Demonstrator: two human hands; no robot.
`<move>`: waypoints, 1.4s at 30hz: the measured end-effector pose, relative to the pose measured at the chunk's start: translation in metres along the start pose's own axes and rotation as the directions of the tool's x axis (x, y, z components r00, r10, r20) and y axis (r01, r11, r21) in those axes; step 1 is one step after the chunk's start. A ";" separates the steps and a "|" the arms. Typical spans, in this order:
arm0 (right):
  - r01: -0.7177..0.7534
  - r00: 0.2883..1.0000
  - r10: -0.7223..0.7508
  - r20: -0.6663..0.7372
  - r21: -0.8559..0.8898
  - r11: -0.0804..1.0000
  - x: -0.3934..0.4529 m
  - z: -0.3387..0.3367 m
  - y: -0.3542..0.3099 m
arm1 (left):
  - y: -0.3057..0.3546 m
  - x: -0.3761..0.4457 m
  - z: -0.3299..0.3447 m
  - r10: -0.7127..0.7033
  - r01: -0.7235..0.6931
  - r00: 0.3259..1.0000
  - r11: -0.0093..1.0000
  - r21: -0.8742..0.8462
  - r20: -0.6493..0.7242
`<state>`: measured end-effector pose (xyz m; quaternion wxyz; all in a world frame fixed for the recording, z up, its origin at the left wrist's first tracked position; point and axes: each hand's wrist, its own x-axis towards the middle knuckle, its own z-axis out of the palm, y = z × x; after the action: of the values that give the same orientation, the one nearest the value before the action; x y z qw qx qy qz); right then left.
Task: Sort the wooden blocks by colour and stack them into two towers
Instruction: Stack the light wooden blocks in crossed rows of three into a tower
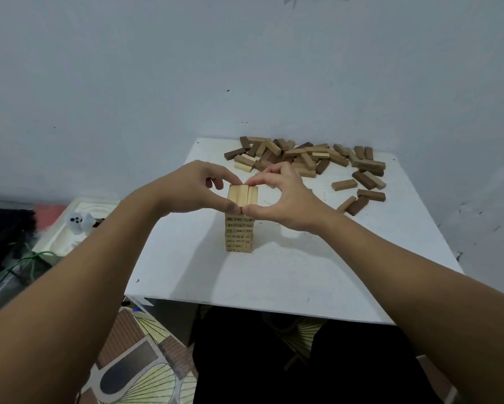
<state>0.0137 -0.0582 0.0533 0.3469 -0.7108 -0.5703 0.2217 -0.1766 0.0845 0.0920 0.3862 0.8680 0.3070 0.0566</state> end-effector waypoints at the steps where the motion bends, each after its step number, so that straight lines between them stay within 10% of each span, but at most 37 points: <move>1: -0.005 1.000 0.005 0.005 0.006 1.000 0.000 0.000 -0.001 | -0.002 0.000 -0.001 0.001 -0.001 1.000 1.000 -0.011 0.004; 42: -0.043 0.998 0.039 0.058 0.058 0.997 -0.006 0.005 0.007 | -0.026 -0.005 0.008 -0.055 0.068 0.996 0.973 -0.219 0.063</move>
<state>0.0135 -0.0637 0.0446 0.3466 -0.7052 -0.5585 0.2657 -0.1905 0.0896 0.0688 0.4902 0.8111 0.3146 0.0537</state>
